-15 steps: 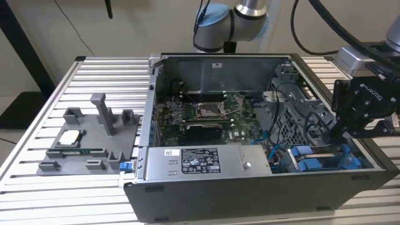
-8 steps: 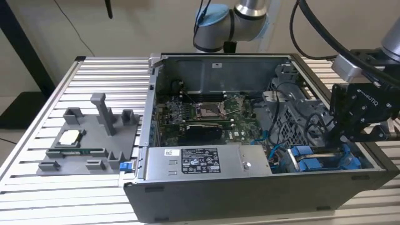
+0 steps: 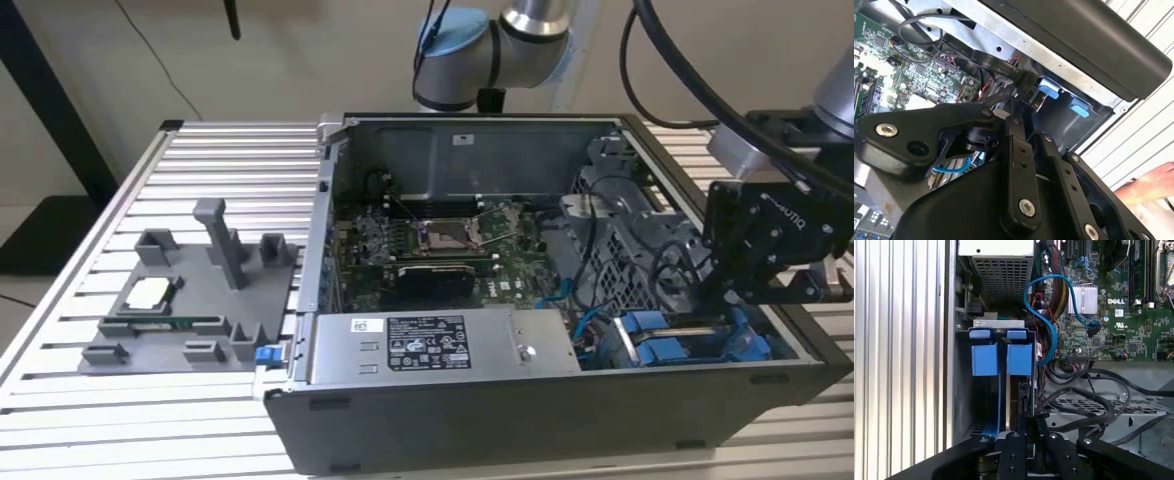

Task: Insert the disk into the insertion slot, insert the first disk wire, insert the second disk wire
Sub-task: 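Insert the first disk wire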

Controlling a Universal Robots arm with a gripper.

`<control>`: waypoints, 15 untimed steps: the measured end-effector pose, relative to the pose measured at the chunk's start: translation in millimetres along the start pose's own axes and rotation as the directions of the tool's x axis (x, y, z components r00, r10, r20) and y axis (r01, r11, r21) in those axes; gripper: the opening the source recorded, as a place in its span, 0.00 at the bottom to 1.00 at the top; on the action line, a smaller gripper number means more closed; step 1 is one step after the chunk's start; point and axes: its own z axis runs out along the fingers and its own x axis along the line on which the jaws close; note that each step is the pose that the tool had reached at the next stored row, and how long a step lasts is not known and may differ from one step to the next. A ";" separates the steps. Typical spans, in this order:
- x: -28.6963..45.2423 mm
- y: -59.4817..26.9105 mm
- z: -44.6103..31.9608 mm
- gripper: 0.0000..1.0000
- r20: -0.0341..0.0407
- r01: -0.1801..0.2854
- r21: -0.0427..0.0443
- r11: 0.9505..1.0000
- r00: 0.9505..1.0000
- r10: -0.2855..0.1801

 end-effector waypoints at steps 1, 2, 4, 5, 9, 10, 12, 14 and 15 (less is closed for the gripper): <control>0.3 -0.3 0.1 0.19 0.000 0.000 0.000 1.000 1.000 0.000; 0.5 -0.4 0.1 0.19 0.000 0.000 0.000 1.000 1.000 0.000; 0.6 -0.4 0.1 0.19 0.000 -0.001 -0.001 1.000 1.000 0.001; 0.7 -0.4 0.1 0.19 0.000 -0.001 -0.001 1.000 1.000 0.001; 1.7 -0.5 0.2 0.19 0.001 -0.005 -0.001 1.000 1.000 0.005; 1.7 -0.5 0.1 0.19 0.001 -0.006 -0.001 1.000 1.000 0.006; 1.8 -0.5 0.3 0.19 0.000 -0.008 -0.001 1.000 1.000 0.008; 1.8 -0.6 1.5 0.19 0.000 -0.009 -0.001 1.000 1.000 0.009; 1.9 -0.7 2.2 0.19 0.000 -0.010 -0.001 1.000 1.000 0.010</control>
